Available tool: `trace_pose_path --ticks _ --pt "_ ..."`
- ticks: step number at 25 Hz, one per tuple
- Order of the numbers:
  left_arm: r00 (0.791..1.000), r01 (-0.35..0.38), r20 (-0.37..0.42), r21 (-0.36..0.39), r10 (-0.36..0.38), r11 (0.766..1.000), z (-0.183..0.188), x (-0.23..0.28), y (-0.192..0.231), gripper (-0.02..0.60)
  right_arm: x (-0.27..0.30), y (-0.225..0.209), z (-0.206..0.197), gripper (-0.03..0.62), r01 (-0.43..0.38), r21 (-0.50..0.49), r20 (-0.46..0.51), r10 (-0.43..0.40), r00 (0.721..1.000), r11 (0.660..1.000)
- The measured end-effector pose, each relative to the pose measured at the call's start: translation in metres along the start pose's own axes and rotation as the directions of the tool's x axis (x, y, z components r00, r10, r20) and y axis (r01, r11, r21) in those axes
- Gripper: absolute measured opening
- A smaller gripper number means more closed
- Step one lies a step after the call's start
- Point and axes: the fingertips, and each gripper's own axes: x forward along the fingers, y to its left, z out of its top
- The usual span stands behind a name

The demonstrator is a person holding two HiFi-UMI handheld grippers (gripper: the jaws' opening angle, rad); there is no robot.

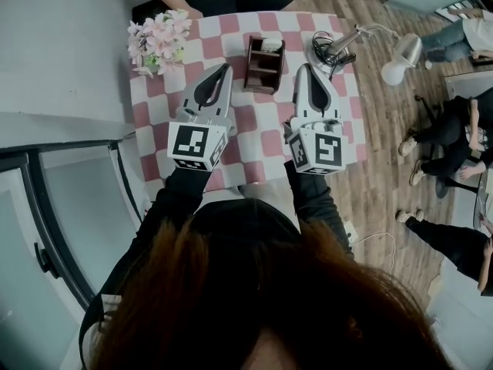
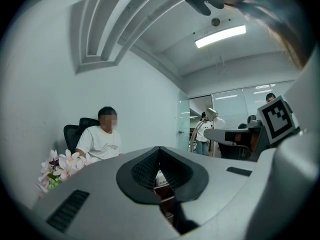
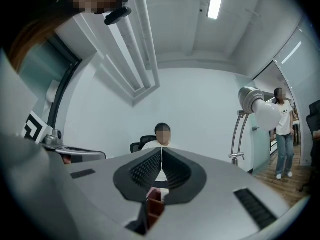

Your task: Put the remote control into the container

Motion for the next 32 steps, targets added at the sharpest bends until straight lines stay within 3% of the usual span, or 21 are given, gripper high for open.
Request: trace_pose_path --ticks 14,22,32 --pt "0.996 0.082 0.017 0.015 -0.082 0.997 0.001 0.008 -0.027 -0.002 -0.02 -0.016 0.001 0.021 0.044 -0.003 0.005 -0.044 0.999 0.999" --pt "0.988 0.156 0.002 0.003 -0.156 0.988 -0.007 0.026 -0.05 -0.002 -0.041 -0.047 -0.008 0.021 0.14 -0.011 -0.022 -0.14 0.99 0.99" --pt "0.961 0.272 -0.035 -0.027 -0.273 0.962 -0.029 0.05 -0.09 -0.002 -0.078 -0.094 -0.051 0.023 0.275 -0.018 -0.147 -0.275 0.95 0.961"
